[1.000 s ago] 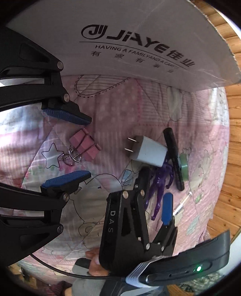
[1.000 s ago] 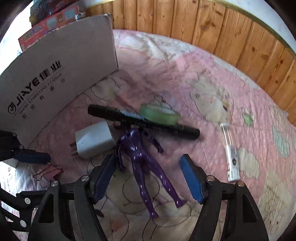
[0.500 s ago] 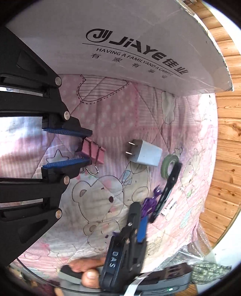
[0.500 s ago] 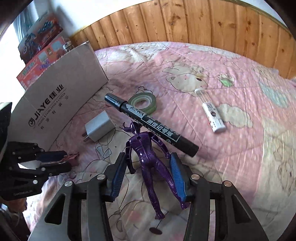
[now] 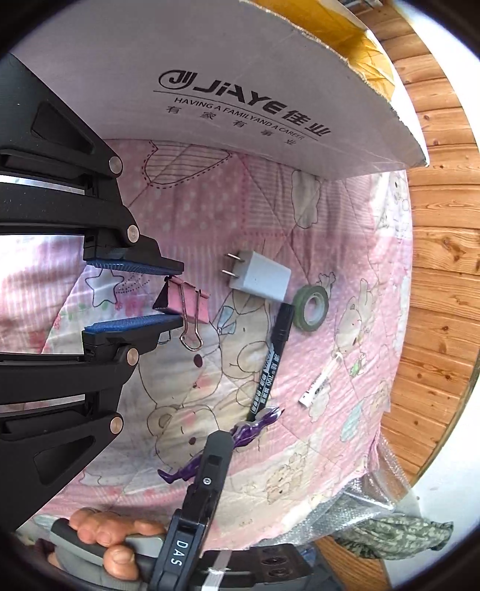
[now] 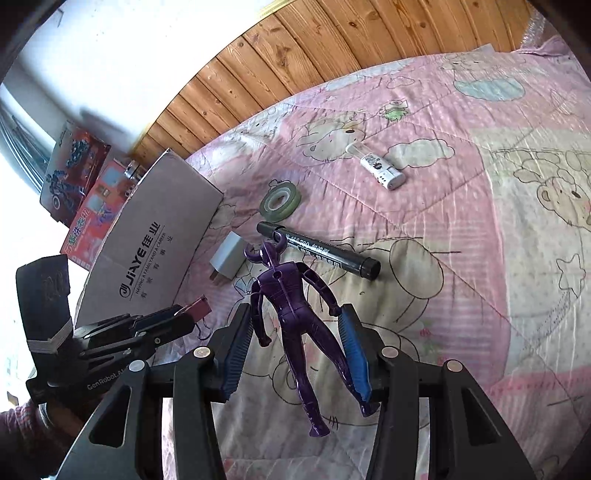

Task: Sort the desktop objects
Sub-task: 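Lift the purple figure with the right tool while the left tool lifts the pink clip toward the box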

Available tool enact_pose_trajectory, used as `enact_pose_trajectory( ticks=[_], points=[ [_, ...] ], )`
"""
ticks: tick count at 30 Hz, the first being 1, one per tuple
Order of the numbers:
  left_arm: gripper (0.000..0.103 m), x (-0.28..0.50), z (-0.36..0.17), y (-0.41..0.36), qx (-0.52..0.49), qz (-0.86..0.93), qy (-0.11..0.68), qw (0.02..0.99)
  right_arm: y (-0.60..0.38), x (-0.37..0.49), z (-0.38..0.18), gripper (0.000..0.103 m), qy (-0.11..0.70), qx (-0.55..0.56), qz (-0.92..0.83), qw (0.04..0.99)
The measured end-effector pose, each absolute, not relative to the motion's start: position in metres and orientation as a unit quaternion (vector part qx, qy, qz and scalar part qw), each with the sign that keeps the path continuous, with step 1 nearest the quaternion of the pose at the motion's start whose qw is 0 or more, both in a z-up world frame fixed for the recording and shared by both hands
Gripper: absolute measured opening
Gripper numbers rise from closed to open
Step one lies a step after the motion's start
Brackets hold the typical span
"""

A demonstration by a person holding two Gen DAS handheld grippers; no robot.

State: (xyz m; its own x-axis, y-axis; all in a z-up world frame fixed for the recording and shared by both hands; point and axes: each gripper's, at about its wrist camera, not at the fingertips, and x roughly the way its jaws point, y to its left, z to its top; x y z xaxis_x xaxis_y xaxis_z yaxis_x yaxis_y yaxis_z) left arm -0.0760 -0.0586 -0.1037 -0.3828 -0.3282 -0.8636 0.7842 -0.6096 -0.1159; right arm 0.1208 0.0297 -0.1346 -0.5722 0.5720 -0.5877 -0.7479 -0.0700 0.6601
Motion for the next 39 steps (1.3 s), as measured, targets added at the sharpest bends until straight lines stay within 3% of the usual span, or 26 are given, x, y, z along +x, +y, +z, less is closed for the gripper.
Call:
enact_pose_trajectory(
  ticks=[39],
  points=[
    [0.022,-0.053,-0.034,0.004,0.386,-0.828,0.244,0.326,-0.035,0.104,-0.086,0.049,0.464,-0.101,0.782,0.404]
  ],
)
